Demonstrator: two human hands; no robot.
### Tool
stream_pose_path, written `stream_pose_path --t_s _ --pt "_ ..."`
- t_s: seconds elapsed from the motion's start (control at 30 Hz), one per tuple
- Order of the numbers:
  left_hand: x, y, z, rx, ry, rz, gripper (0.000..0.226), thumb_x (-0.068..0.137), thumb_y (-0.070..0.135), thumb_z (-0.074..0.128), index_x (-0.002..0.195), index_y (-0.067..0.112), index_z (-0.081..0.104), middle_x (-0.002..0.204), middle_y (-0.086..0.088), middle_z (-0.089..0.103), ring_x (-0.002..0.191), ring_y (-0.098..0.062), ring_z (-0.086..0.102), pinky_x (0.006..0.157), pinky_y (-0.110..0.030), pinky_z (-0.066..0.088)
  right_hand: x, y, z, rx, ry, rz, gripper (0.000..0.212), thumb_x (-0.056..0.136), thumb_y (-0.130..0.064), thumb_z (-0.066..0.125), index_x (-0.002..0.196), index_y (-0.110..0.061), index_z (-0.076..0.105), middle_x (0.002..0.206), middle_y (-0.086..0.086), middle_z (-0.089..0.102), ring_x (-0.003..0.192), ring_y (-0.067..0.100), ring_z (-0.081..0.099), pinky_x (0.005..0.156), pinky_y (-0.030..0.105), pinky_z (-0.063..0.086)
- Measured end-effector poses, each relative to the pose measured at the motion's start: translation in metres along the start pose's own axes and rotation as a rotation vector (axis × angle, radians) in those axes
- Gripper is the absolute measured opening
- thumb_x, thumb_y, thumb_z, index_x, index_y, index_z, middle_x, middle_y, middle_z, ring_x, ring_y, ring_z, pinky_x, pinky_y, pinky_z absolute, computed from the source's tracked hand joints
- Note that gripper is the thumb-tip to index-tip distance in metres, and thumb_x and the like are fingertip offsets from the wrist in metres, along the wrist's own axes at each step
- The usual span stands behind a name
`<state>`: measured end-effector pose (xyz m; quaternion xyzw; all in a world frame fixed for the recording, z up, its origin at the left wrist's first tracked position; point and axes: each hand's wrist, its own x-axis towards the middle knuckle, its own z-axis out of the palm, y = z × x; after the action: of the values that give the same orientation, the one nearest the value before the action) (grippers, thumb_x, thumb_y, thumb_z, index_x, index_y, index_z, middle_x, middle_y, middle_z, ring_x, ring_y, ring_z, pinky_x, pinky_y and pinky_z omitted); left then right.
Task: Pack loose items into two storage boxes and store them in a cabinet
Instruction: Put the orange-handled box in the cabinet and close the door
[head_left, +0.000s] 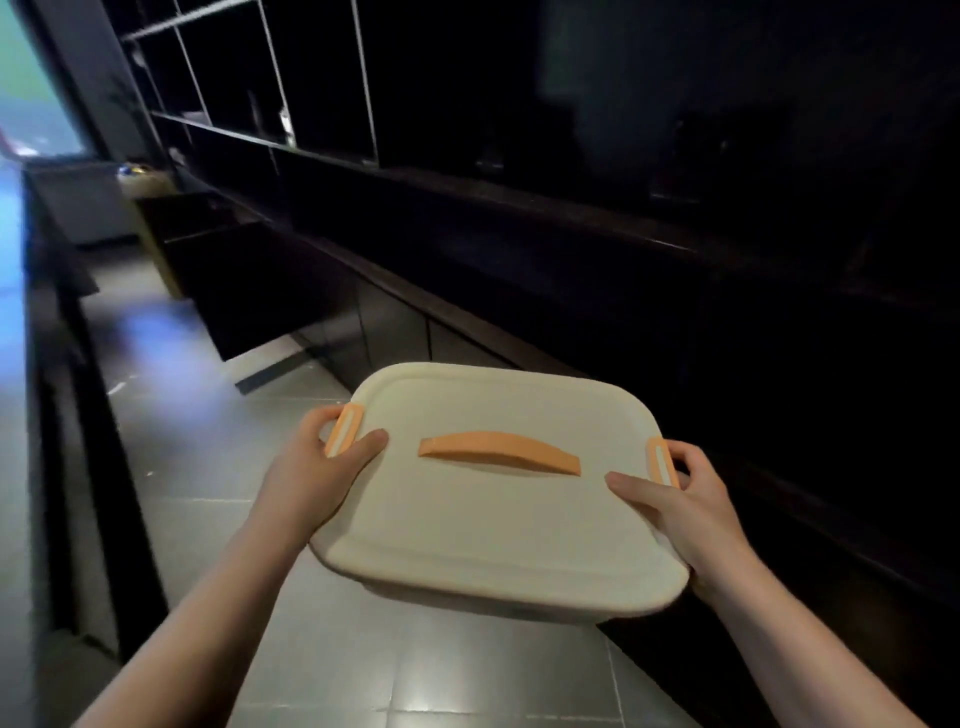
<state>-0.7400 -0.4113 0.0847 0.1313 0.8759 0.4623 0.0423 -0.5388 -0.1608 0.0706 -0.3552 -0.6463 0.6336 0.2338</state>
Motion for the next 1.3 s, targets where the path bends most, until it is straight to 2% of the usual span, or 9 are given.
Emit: stream_pose_path --t_s 0.07,0.2,0.4,0.57,0.7,0.8,0.93,1.07,1.3 --pt "0.018 -0.018 -0.024 -0.01 0.052 -0.057 0.051 0.076 0.05 0.07 0.119 0.032 0.051 0.099 -0.005 0.06 0.085 -0.023 0.06 0.076 -0.041 0.052 0.021 -0.007 0.04 -0.014 -0.057 -0.006 0.064 0.065 -0.015 0.085 0.118 -0.025 0.05 0.102 0.0 0.064 0.087 0.022 0.068 0.07 0.036 0.056" --pt "0.05 -0.046 -0.048 -0.036 0.162 -0.158 0.053 0.075 0.043 0.074 0.12 0.028 0.051 0.1 -0.001 0.058 0.083 -0.018 0.059 0.063 -0.032 0.046 0.071 -0.018 0.108 -0.052 -0.193 -0.024 0.063 0.067 -0.017 0.084 0.119 -0.026 0.049 0.102 -0.001 0.065 0.088 0.021 0.068 0.07 0.038 0.057" --pt "0.098 -0.077 -0.045 -0.04 0.298 -0.274 0.061 0.069 0.047 0.077 0.12 0.026 0.052 0.105 0.002 0.061 0.092 -0.019 0.06 0.082 -0.043 0.052 0.16 -0.02 0.176 -0.139 -0.372 -0.079 0.057 0.071 -0.017 0.082 0.116 -0.032 0.05 0.108 -0.004 0.062 0.095 0.02 0.064 0.074 0.037 0.055" --pt "0.152 -0.093 -0.051 -0.01 0.404 -0.37 0.068 0.066 0.055 0.076 0.123 0.029 0.049 0.11 0.004 0.06 0.093 -0.016 0.059 0.081 -0.04 0.052 0.232 -0.035 0.241 -0.152 -0.524 -0.124 0.054 0.075 -0.011 0.078 0.115 -0.031 0.048 0.1 -0.015 0.057 0.087 0.004 0.057 0.06 0.022 0.044" --pt "0.195 -0.104 -0.059 -0.03 0.51 -0.436 0.065 0.069 0.052 0.075 0.123 0.028 0.048 0.107 0.008 0.057 0.092 -0.013 0.056 0.072 -0.031 0.044 0.281 -0.052 0.301 -0.217 -0.623 -0.161 0.055 0.075 -0.012 0.078 0.117 -0.03 0.047 0.098 -0.016 0.055 0.085 0.002 0.054 0.059 0.02 0.04" --pt "0.228 -0.117 -0.071 -0.057 0.545 -0.471 0.066 0.069 0.052 0.075 0.124 0.027 0.048 0.103 0.009 0.057 0.086 -0.007 0.054 0.063 -0.026 0.04 0.308 -0.06 0.347 -0.263 -0.654 -0.171 0.059 0.074 -0.015 0.079 0.124 -0.027 0.049 0.108 -0.006 0.057 0.094 0.014 0.056 0.063 0.022 0.043" --pt "0.289 -0.145 -0.096 -0.032 0.556 -0.497 0.068 0.069 0.055 0.074 0.125 0.026 0.048 0.104 0.007 0.056 0.089 -0.012 0.054 0.068 -0.029 0.04 0.344 -0.067 0.415 -0.306 -0.671 -0.167 0.066 0.073 -0.017 0.08 0.132 -0.021 0.049 0.118 0.0 0.058 0.103 0.021 0.058 0.071 0.029 0.045" --pt "0.358 -0.179 -0.131 -0.066 0.543 -0.47 0.063 0.069 0.049 0.077 0.121 0.026 0.048 0.095 0.013 0.055 0.084 -0.009 0.054 0.07 -0.031 0.042 0.366 -0.069 0.488 -0.299 -0.633 -0.153 0.069 0.074 -0.019 0.08 0.134 -0.023 0.047 0.121 0.0 0.057 0.103 0.022 0.059 0.075 0.031 0.047" --pt "0.481 -0.228 -0.207 -0.045 0.476 -0.454 0.066 0.066 0.058 0.074 0.12 0.032 0.046 0.096 0.018 0.054 0.088 -0.01 0.058 0.072 -0.035 0.05 0.402 -0.094 0.609 -0.256 -0.586 -0.111 0.069 0.073 -0.02 0.08 0.133 -0.027 0.047 0.119 0.0 0.058 0.1 0.02 0.061 0.076 0.035 0.053"
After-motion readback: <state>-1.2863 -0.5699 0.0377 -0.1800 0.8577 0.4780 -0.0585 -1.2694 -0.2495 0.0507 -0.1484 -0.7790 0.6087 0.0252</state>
